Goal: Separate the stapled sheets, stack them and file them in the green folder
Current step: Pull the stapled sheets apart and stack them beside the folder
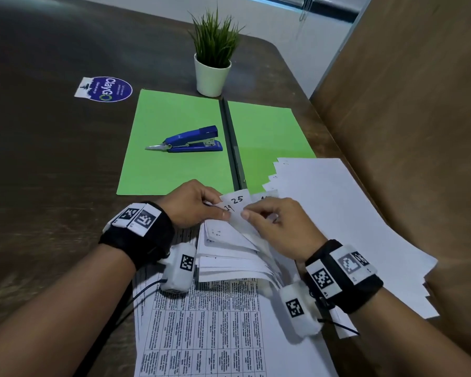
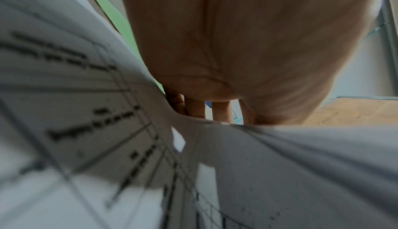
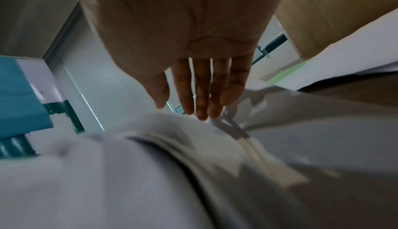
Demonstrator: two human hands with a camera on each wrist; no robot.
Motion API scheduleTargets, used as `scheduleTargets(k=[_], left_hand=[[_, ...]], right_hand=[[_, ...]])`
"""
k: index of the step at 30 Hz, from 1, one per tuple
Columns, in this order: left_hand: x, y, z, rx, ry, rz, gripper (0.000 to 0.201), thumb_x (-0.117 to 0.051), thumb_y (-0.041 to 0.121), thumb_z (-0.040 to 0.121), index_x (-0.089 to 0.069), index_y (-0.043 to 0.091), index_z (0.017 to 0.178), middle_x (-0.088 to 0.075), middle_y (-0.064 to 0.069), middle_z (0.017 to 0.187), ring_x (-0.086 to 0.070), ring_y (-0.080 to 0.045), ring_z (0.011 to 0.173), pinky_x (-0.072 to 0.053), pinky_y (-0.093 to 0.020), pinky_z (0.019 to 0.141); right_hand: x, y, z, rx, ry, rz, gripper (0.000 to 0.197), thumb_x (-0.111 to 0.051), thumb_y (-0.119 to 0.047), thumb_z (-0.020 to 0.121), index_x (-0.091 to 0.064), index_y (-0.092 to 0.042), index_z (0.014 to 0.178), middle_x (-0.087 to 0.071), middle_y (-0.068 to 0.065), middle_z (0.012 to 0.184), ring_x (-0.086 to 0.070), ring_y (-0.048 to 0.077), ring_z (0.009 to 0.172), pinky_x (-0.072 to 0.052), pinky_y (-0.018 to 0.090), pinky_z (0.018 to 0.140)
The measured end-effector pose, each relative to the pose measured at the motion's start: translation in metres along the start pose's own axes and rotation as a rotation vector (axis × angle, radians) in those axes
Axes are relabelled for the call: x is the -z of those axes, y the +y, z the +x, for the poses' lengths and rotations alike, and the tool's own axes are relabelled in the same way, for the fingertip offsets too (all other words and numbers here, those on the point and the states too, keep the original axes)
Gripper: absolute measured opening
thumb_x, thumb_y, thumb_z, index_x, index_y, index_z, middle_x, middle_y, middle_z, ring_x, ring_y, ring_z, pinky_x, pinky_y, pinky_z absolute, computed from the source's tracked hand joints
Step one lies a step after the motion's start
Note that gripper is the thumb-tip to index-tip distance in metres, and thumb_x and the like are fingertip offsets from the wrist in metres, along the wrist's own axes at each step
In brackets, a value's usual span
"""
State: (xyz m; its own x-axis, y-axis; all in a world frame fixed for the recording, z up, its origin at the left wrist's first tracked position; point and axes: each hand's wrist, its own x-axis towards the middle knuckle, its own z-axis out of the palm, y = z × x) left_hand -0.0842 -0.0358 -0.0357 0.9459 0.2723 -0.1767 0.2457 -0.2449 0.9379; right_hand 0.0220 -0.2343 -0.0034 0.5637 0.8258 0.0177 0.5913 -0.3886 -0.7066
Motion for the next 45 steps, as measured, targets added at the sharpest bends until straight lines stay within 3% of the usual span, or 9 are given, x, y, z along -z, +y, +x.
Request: scheduleTargets(k=[4,9,15,25,30,35,37,42,45], left_hand=[[-0.001,0.002,0.000,0.014,-0.009,-0.010,0.005,-0.080,0.018,0.082,-0.082,0.018,0.077,-0.077,-0.003,0.093,-0.068,-0.014,0.076,-0.056,-0.036,0.082],[-0.002,0.006,-0.005,0.068,-0.026,-0.054,0.045,-0.080,0.055,0.062,-0.081,0.024,0.094,-0.078,-0.012,0.094,-0.067,-0.021,0.081,-0.056,-0.052,0.088],[0.000,0.006,-0.005,0.087,-0.048,-0.035,0.031,-0.088,0.014,0.073,-0.076,0.012,0.101,-0.079,-0.007,0.095,-0.074,-0.030,0.094,-0.059,-0.050,0.090],[0.001,0.008,-0.007,0.067,-0.052,-0.016,0.019,-0.087,0.015,0.075,-0.074,0.016,0.088,-0.078,-0.007,0.089,-0.073,-0.019,0.078,-0.059,-0.040,0.079],[0.002,0.006,-0.007,0.052,-0.063,-0.054,0.052,-0.085,0.064,0.056,-0.080,0.021,0.084,-0.075,-0.018,0.091,-0.065,-0.020,0.077,-0.049,-0.035,0.077],[0.002,0.003,-0.002,0.097,-0.016,0.026,0.085,-0.050,0.090,0.064,-0.069,0.007,0.063,-0.064,-0.014,0.074,-0.056,-0.026,0.066,-0.050,-0.025,0.077],[0.003,0.001,-0.001,0.117,-0.006,0.029,0.107,-0.037,0.100,0.063,-0.074,0.000,0.079,-0.064,-0.022,0.081,-0.056,-0.023,0.073,-0.051,-0.028,0.082],[0.000,0.001,-0.002,0.017,0.049,-0.018,0.022,-0.081,0.030,0.081,-0.067,0.019,0.094,-0.076,0.002,0.093,-0.064,-0.019,0.084,-0.054,-0.039,0.087],[0.001,-0.003,-0.001,0.012,0.063,-0.029,0.031,-0.085,0.011,0.078,-0.060,0.022,0.095,-0.075,0.003,0.102,-0.067,-0.037,0.091,-0.055,-0.051,0.090]], right_hand=[[-0.005,0.012,0.001,0.009,-0.080,-0.164,0.040,-0.058,-0.022,0.096,-0.055,-0.026,0.057,-0.054,-0.006,0.057,-0.049,0.012,0.057,-0.044,0.032,0.061],[-0.011,0.009,0.002,-0.012,0.005,-0.170,0.022,-0.066,-0.024,0.091,-0.070,-0.019,0.070,-0.058,-0.010,0.057,-0.053,0.014,0.057,-0.046,0.029,0.060],[-0.014,0.006,0.004,-0.099,0.027,-0.088,0.022,-0.076,-0.026,0.084,-0.067,-0.016,0.067,-0.058,-0.011,0.058,-0.050,0.005,0.054,-0.042,0.023,0.057],[-0.017,0.006,0.008,-0.140,0.035,0.010,0.027,-0.081,-0.025,0.080,-0.066,-0.011,0.064,-0.061,-0.006,0.058,-0.051,0.008,0.054,-0.048,0.028,0.059],[-0.019,0.002,0.002,-0.106,0.013,0.155,0.059,-0.065,-0.061,0.085,-0.061,-0.008,0.060,-0.052,0.003,0.050,-0.045,0.013,0.049,-0.040,0.029,0.054],[-0.027,0.019,0.006,-0.256,0.217,0.227,0.017,-0.071,-0.039,0.088,-0.064,-0.023,0.089,-0.064,-0.001,0.062,-0.059,0.014,0.052,-0.047,0.031,0.058],[-0.030,0.023,0.006,-0.265,0.216,0.141,0.021,-0.081,-0.036,0.080,-0.064,-0.023,0.079,-0.060,-0.005,0.062,-0.057,0.014,0.055,-0.048,0.029,0.058],[-0.031,0.019,0.007,-0.144,0.254,-0.032,0.030,-0.075,-0.025,0.084,-0.059,-0.025,0.059,-0.060,-0.010,0.063,-0.055,0.010,0.060,-0.049,0.028,0.061],[-0.031,0.018,0.005,-0.077,0.219,-0.092,0.031,-0.070,-0.021,0.088,-0.056,-0.032,0.062,-0.058,-0.013,0.069,-0.056,0.011,0.068,-0.049,0.030,0.067]])
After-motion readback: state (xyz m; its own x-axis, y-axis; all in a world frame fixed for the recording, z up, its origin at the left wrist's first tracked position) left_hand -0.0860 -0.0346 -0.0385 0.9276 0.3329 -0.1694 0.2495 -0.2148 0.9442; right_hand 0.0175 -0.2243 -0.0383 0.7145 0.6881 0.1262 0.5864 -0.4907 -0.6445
